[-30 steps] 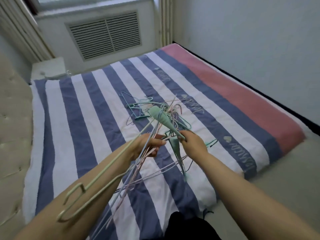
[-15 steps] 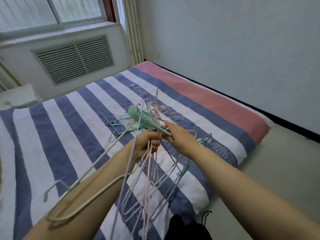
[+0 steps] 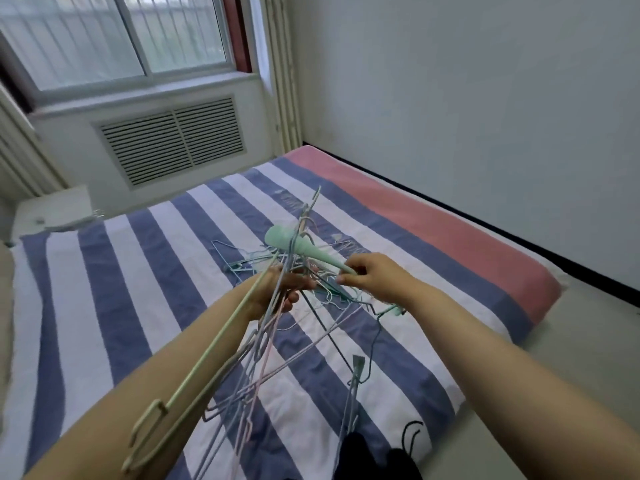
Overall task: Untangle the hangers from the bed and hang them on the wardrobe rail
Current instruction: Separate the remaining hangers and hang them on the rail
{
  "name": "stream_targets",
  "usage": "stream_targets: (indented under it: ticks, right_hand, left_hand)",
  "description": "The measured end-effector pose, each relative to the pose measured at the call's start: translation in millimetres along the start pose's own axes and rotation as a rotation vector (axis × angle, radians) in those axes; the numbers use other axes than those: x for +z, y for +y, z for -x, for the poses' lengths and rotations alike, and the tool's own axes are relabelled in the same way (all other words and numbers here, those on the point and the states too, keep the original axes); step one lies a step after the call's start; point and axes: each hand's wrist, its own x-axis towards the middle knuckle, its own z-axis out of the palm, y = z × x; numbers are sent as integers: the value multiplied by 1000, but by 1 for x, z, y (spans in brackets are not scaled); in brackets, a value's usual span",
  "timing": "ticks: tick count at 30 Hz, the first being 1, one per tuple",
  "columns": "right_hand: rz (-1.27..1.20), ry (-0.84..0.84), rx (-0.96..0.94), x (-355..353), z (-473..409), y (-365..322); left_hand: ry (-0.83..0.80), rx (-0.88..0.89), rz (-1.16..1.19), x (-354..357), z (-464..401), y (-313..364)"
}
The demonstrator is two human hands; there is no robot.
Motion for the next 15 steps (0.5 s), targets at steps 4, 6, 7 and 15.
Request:
stream_targets:
  ticks: [4, 6, 7, 15]
  right_hand:
    - [5, 30, -92, -12, -15, -19]
    - [107, 101, -82, -16, -23, -19]
    - [160, 143, -63, -17, -28, -17]
    - [75, 379, -15, -11, -51, -21]
  left_hand:
    - [-61, -11, -20, -12, -6, 4]
    - [-128, -12, 7, -18, -9, 6]
    - [-162, -9, 13, -20, -10, 8]
    - [-192, 17, -109, -21, -16, 15]
